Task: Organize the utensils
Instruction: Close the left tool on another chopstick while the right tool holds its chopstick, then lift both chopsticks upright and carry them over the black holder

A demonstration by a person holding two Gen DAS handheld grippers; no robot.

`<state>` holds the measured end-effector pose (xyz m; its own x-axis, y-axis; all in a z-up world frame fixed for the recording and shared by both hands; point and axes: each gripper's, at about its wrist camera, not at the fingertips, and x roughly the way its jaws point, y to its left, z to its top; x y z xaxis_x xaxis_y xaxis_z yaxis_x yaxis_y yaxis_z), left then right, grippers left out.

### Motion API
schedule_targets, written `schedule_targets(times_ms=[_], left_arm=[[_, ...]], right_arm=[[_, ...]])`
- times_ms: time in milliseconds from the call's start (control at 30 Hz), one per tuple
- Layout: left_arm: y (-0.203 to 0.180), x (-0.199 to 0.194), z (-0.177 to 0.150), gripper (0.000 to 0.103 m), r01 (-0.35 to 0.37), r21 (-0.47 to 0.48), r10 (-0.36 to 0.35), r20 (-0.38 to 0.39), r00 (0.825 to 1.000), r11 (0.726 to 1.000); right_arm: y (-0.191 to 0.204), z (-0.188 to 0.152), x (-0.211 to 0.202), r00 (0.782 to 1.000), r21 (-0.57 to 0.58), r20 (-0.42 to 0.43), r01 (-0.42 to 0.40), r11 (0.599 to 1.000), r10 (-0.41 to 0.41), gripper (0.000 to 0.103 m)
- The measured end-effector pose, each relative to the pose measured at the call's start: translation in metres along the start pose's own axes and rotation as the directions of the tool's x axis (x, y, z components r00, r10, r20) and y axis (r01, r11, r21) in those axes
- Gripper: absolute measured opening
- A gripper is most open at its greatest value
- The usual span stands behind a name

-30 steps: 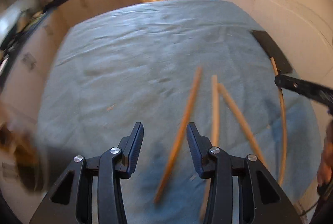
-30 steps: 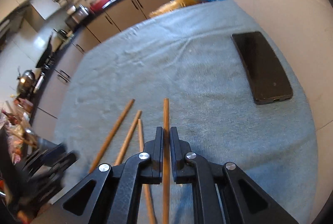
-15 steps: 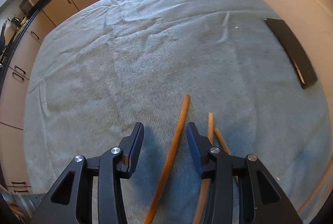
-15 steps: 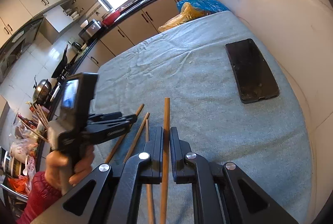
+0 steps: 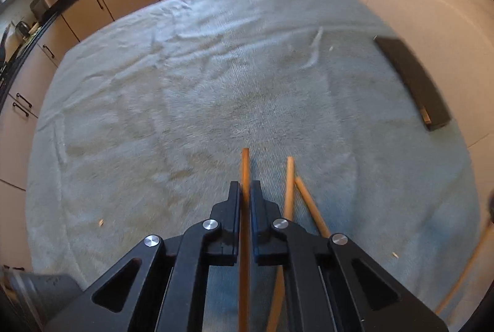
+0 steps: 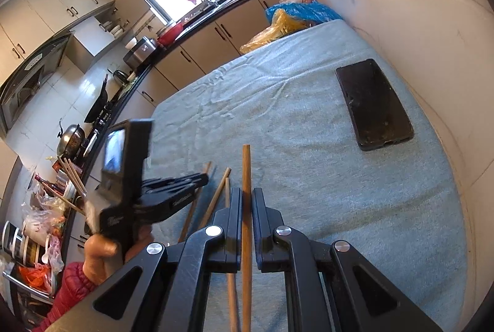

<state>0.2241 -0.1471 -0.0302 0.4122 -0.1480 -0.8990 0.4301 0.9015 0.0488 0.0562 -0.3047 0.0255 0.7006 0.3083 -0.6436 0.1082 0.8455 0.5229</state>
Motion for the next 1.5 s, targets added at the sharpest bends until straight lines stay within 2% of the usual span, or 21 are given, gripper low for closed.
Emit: schedule_targets(times_ms=[200, 367, 533, 967, 1500], left_arm=[[0.015, -0.074, -0.022, 0.006, 0.019, -0.029, -0.014, 0.160, 0.987, 0.999], [0.031, -0.131, -0.044, 0.006, 0.027, -0.063, -0.009, 0.281, 0.960, 0.998], [0.042, -0.167, -0.063, 0.006, 0.031, -0.086, 0.001, 0.353, 0.936, 0.996], [0.063, -0.203, -0.082, 0.006, 0.048, -0.120, 0.006, 0.414, 0.910, 0.992], [0.081, -0.228, -0.093, 0.006, 0.070, -0.140, 0.000, 0.450, 0.893, 0.988]], right_arm=[[0.023, -0.004, -0.018, 0.997, -0.055, 0.074, -0.019, 0.998, 0.023, 0.007], [0.050, -0.015, -0.038, 0.985, -0.137, 0.171, 0.013, 0.991, 0.011, 0.007], [0.068, -0.023, -0.049, 0.976, -0.182, 0.217, 0.029, 0.983, 0.011, 0.007], [0.099, -0.025, -0.060, 0.966, -0.246, 0.254, 0.020, 0.969, 0.044, 0.007], [0.119, -0.016, -0.058, 0.960, -0.288, 0.269, -0.002, 0.958, 0.083, 0.007]])
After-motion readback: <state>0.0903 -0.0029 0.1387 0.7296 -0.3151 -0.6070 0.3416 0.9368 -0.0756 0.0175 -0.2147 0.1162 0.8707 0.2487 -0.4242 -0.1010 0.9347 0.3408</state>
